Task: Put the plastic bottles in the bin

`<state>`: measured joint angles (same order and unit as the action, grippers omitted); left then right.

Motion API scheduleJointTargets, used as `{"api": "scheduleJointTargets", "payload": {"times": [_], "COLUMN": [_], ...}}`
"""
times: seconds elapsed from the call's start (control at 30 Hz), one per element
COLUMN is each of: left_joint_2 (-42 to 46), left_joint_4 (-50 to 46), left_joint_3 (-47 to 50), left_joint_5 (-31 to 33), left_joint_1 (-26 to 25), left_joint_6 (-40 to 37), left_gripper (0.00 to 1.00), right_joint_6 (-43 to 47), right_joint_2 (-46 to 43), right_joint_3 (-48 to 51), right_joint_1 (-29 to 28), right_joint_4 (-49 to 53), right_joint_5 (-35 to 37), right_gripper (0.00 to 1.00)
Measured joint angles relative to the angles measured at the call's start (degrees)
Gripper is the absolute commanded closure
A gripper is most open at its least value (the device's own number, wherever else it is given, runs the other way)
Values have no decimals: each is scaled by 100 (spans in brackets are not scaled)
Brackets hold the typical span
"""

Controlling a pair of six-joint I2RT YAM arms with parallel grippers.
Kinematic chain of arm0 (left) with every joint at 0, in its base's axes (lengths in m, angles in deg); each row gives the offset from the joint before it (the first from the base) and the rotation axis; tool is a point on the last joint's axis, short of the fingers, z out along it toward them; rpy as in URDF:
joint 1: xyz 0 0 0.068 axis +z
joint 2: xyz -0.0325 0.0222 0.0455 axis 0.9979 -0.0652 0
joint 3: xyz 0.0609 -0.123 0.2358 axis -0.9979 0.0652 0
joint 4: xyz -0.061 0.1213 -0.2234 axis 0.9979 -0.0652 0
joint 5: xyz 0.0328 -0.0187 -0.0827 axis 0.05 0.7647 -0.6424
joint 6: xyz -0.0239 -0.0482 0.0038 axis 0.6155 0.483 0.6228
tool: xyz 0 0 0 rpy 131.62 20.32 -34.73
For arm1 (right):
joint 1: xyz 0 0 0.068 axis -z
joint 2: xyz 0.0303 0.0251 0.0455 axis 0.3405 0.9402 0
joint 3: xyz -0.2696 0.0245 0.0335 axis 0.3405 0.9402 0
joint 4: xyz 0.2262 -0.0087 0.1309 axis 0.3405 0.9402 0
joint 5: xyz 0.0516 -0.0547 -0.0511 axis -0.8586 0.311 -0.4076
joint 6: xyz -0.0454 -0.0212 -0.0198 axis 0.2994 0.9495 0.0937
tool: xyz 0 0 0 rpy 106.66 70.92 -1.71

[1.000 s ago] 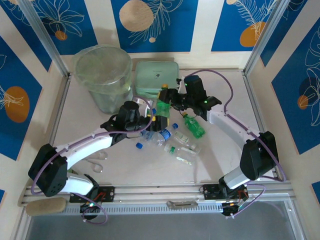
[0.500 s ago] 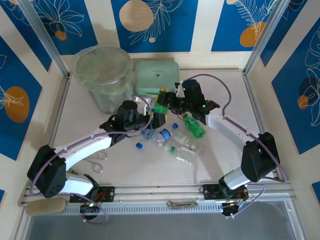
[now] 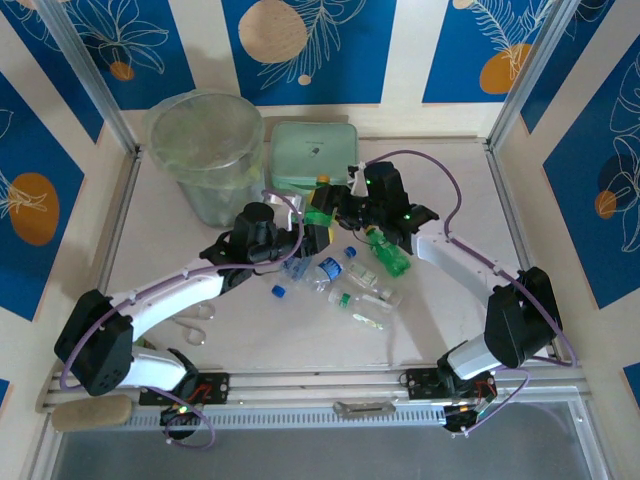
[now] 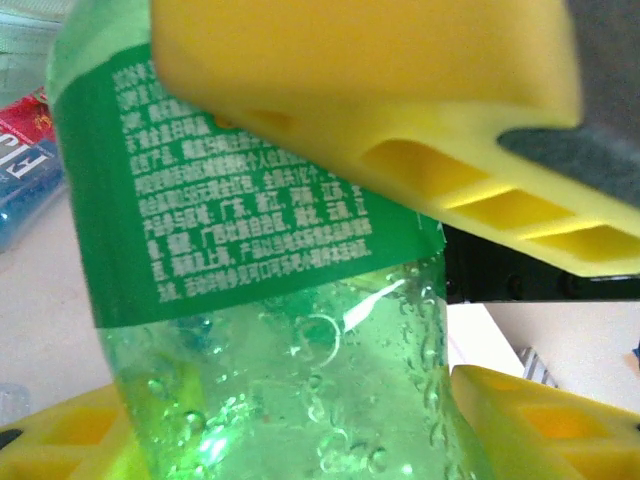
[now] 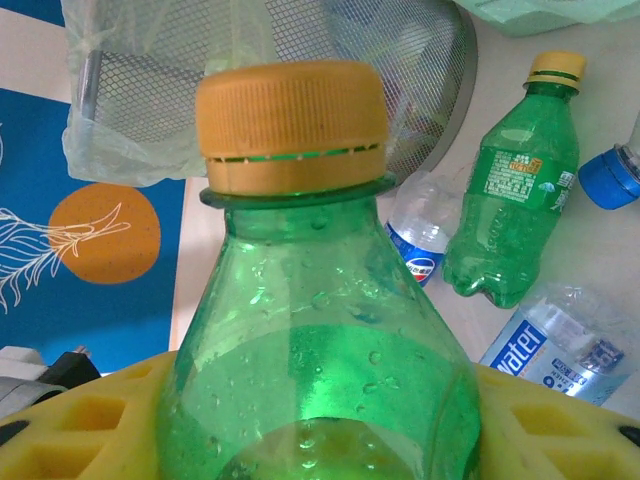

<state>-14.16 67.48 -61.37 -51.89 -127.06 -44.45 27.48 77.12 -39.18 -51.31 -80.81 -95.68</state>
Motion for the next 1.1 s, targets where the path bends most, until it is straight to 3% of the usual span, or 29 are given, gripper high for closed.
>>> {"api": "scheduleJointTargets", "payload": {"times": [0.1, 0.23, 0.33, 0.77, 1.1], "left_joint_2": [0, 0, 0, 378, 586], "left_joint_4": [63, 63, 46, -942, -2223], "left_joint_3": [44, 50, 50, -114, -1827], "left_joint_5": [0, -2, 70, 516, 603], "left_joint_1": [0, -22, -22, 219, 1279], "left_joint_6": [11, 13, 15, -181, -1130], "left_gripper": [52, 52, 52, 52, 54], "right_joint_6": [0, -59, -66, -52, 155], "right_joint_2": [-2, -96, -249, -1095, -1023], "right_joint_3": [17, 125, 210, 671, 752], "right_joint_1": [0, 0, 2, 356, 426], "right_joint_4": [-11, -37, 15, 223, 372], "right_joint_5": [4, 74, 151, 518, 588], "right_gripper": [45, 19, 10, 9, 2]}}
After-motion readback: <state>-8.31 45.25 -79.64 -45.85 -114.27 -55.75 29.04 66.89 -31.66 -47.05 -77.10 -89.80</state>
